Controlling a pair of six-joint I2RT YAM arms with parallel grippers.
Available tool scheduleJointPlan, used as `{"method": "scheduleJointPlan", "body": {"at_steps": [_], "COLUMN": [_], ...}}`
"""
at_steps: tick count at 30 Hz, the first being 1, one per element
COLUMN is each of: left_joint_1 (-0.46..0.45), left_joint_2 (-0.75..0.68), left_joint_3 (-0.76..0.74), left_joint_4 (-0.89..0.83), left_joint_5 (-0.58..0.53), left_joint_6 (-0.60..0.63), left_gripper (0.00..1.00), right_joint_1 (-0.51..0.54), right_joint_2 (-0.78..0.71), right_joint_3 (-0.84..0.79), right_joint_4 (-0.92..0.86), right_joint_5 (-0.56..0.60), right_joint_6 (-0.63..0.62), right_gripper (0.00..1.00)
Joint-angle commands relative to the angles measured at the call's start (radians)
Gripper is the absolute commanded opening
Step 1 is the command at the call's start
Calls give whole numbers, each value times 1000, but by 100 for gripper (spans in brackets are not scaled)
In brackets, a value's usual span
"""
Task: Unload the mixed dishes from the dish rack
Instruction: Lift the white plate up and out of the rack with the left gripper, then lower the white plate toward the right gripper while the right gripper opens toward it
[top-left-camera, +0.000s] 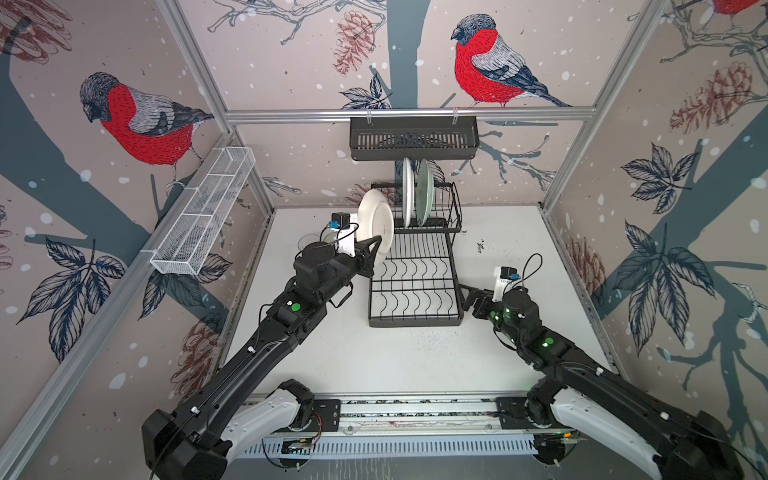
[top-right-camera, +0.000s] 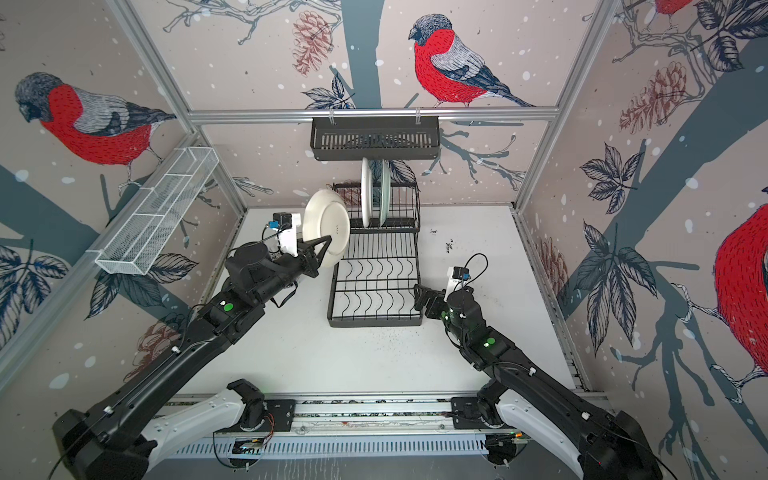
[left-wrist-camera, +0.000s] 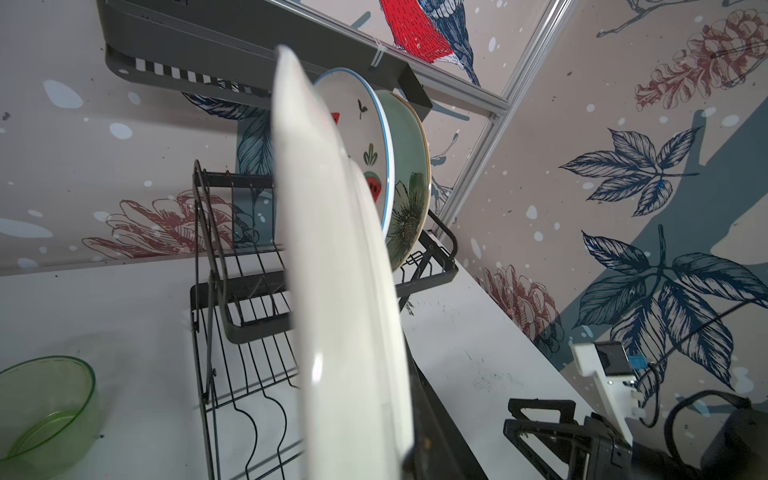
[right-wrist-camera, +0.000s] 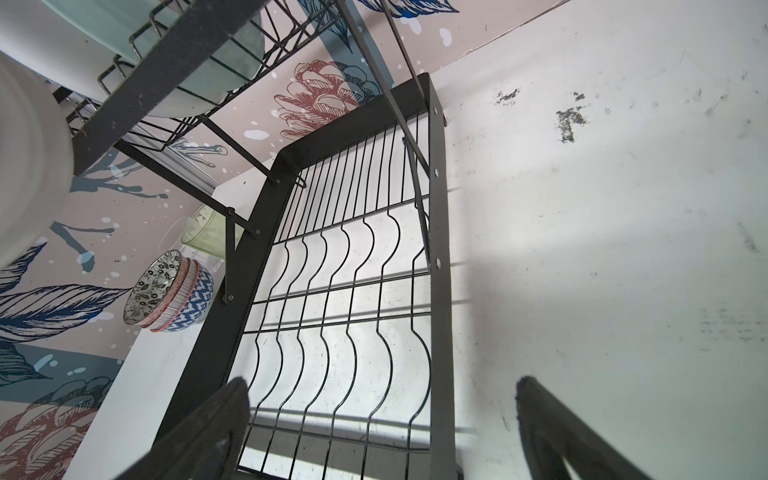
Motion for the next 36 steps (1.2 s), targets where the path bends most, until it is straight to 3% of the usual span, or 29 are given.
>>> {"method": "scheduleJointPlan", "body": {"at_steps": [1, 11, 17, 23, 36], "left_joint_1": [-30, -285, -306, -344, -406], "left_joint_2": [6, 77, 123, 152, 232], "left_joint_3": [-5, -23, -74, -91, -88], "left_joint_4": [62, -3, 36, 57, 118], "left_joint_5": [38, -207, -211, -285, -238], "left_joint_6": [25, 163, 149, 209, 353], "left_gripper": [0, 0, 0, 0, 0], "right_joint_1": [-10, -27, -44, -74, -117], "right_joint_2": [-9, -55, -91, -125, -122], "right_joint_3": [28, 51, 51, 85, 168], "right_joint_4": [-58, -116, -146, -190, -237], "right_joint_5": [-35, -96, -84, -128, -191], "right_joint_6": [20, 71, 77, 112, 193], "right_gripper": [99, 100, 100, 100, 100]}}
